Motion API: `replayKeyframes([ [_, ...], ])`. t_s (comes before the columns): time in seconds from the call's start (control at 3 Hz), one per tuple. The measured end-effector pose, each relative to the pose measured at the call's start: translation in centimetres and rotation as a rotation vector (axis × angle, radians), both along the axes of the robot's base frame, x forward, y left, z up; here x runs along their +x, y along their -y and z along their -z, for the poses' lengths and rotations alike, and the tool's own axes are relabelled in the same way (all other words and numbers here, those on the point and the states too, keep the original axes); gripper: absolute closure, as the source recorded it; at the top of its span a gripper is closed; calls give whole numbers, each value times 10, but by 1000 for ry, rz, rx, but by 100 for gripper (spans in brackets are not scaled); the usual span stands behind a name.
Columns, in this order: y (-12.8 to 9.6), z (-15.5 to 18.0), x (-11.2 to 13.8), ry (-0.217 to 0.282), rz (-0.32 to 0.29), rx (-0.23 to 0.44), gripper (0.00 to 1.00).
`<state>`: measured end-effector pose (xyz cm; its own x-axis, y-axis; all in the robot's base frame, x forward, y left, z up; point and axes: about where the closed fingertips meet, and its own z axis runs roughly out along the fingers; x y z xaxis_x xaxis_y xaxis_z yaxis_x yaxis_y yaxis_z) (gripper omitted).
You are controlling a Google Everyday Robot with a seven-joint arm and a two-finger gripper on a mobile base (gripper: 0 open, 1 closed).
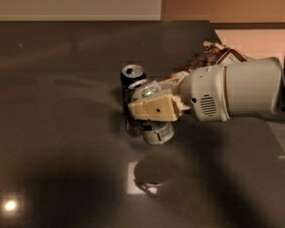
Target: Place 7up can upright
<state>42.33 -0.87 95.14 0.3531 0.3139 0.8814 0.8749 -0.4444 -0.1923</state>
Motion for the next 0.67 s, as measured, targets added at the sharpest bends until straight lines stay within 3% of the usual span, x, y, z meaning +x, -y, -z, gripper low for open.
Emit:
replayKeyframes([
  [0.33,0,1,-2,39,-31,22,100],
  [0.67,1,6,-8,59,-94,116,100],
])
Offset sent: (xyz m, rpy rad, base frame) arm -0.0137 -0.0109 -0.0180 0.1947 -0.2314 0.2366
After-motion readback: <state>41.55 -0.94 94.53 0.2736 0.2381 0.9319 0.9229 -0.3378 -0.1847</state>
